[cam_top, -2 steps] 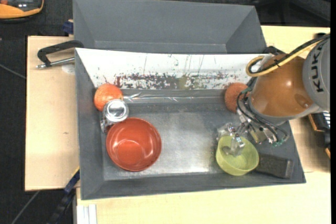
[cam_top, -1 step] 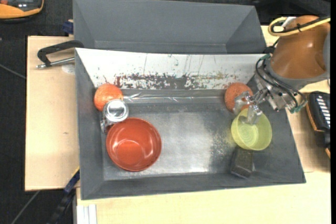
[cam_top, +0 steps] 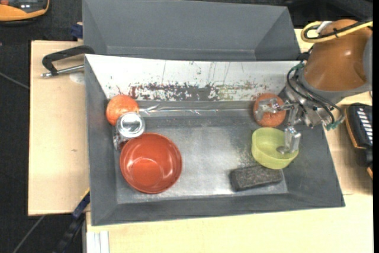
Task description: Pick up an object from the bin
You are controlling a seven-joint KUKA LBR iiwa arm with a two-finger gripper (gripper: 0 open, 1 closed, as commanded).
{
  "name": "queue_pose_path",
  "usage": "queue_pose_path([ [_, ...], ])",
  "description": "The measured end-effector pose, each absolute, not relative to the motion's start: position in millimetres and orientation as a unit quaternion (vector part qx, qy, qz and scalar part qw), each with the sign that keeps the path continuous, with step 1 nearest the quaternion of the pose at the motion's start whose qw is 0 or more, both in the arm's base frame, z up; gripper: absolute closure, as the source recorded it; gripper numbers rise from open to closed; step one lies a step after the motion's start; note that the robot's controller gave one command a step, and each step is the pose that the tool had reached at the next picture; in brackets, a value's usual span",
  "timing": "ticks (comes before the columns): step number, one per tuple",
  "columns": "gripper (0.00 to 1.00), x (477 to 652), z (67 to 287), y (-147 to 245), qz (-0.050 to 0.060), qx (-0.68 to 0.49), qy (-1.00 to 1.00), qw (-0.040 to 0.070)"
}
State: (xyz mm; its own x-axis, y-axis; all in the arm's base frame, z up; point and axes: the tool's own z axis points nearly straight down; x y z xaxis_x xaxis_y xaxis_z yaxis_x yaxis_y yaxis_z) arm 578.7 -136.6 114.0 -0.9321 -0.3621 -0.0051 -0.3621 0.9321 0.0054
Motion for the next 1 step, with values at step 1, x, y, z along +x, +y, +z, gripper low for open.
queue_pose_path([
  [1, 0.0, 555.1, 74.9, -134.1, 0.004, -0.177, 0.984, 0.003],
])
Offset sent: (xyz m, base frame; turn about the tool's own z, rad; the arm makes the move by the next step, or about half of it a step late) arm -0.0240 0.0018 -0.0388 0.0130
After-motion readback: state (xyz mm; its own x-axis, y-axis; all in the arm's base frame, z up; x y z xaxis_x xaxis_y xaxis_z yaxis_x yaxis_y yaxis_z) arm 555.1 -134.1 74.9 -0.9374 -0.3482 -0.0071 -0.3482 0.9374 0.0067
